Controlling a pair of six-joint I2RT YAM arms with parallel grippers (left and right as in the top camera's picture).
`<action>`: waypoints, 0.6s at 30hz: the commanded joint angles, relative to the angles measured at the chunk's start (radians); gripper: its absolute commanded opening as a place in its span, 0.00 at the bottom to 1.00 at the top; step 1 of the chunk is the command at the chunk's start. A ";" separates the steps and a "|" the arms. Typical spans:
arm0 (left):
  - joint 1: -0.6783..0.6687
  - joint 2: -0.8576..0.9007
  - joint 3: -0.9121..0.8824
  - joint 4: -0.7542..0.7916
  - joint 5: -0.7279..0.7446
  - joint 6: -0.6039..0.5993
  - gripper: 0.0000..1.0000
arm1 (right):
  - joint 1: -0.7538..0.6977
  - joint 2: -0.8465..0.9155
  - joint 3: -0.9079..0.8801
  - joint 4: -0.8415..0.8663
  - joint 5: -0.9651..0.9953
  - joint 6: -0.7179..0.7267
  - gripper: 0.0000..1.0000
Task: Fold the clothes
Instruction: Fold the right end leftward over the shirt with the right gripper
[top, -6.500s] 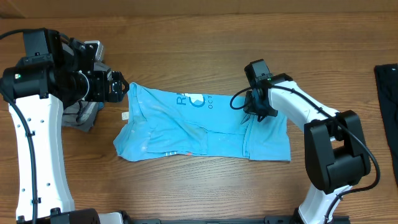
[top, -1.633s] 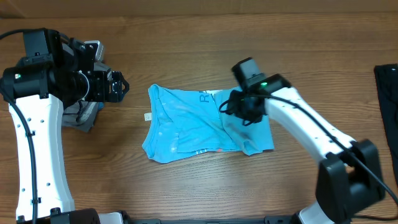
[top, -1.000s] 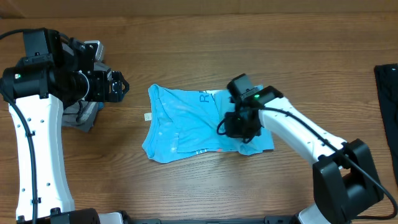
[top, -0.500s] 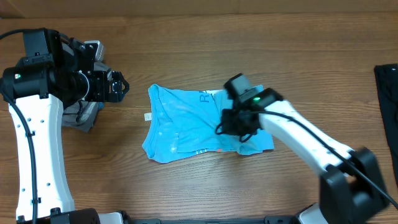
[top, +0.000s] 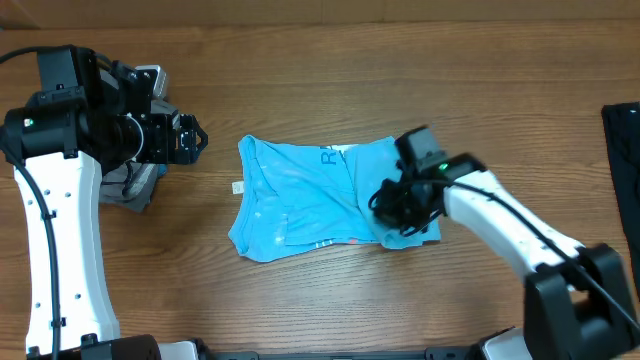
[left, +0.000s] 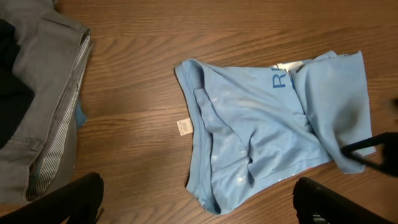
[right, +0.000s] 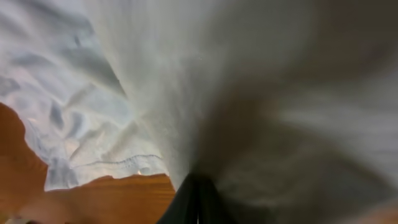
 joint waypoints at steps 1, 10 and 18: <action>-0.006 0.003 0.009 0.003 -0.003 0.005 1.00 | 0.037 0.019 -0.051 0.082 -0.142 0.117 0.04; -0.006 0.003 0.009 0.003 -0.003 0.005 1.00 | 0.034 -0.006 0.004 0.125 -0.128 -0.006 0.04; -0.007 0.003 0.009 0.003 -0.003 0.004 1.00 | -0.041 -0.070 0.072 -0.116 0.031 -0.056 0.04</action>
